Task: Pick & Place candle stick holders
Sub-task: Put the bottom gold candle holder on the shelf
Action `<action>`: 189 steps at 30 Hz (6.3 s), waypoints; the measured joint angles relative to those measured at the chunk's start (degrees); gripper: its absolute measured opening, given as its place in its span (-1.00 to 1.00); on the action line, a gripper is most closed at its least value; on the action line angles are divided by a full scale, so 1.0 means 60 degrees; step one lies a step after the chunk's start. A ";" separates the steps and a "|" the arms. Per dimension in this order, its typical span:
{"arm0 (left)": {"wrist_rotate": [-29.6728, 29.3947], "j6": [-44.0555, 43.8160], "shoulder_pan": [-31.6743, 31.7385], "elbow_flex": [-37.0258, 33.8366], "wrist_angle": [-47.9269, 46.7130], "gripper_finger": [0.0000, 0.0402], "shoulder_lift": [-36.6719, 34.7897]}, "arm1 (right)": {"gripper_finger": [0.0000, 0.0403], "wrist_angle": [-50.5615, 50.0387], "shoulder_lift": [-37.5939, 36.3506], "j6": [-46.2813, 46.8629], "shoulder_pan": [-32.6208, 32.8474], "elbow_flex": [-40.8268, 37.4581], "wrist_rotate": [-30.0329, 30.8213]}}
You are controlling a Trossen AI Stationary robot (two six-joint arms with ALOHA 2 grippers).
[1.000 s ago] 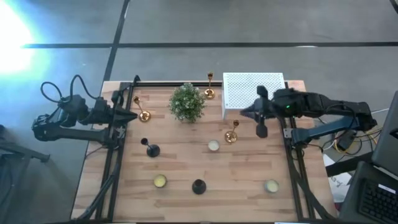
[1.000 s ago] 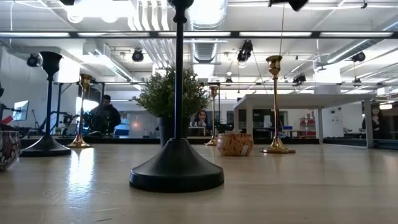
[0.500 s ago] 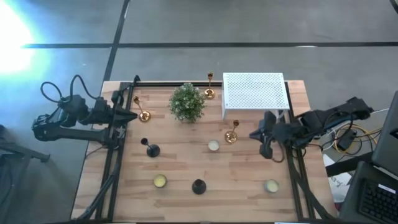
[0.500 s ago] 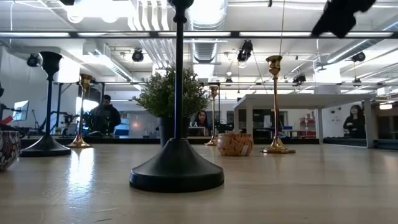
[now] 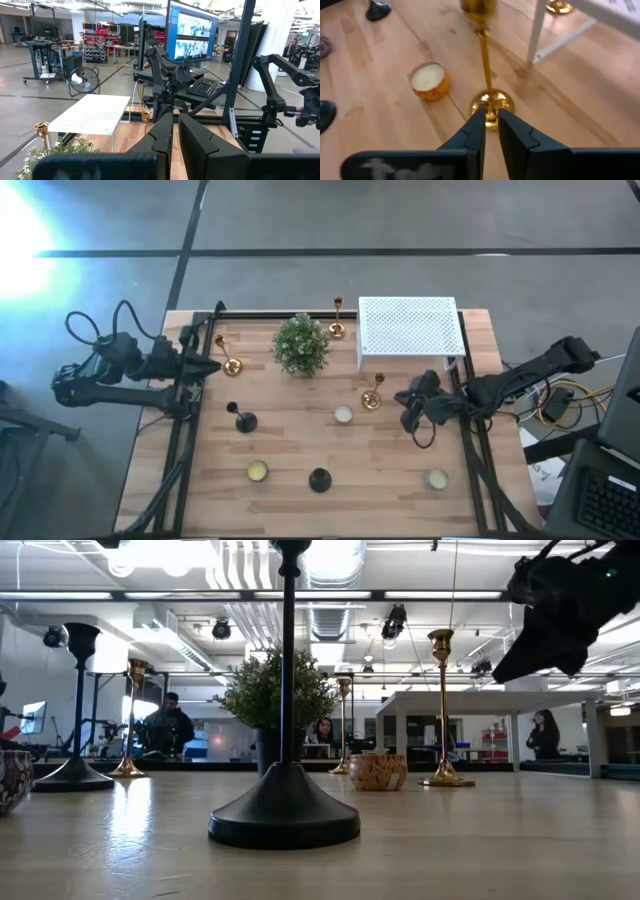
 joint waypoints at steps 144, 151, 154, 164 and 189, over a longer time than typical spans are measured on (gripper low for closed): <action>-0.0001 -0.0001 0.0000 0.0000 -0.0061 -0.83 0.0011 | -0.94 0.2285 0.2201 -0.5343 -1.2587 0.4165 -0.1147; -0.0001 0.0000 0.0000 0.0001 -0.0065 -0.83 0.0011 | -0.94 0.2304 0.2116 -0.5024 -1.2521 0.4151 -0.0665; 0.0000 -0.0003 0.0000 0.0004 -0.0065 -0.83 0.0011 | -0.94 0.2110 0.2052 -0.4948 -1.2337 0.4150 -0.0392; -0.0001 0.0000 0.0000 0.0000 -0.0065 -0.83 0.0011 | -0.94 0.1363 0.1767 -0.4700 -1.1342 0.4149 0.1584; 0.0000 0.0000 0.0000 0.0000 -0.0065 -0.83 0.0011 | -0.94 0.1389 0.1847 -0.4140 -1.1338 0.3833 0.1674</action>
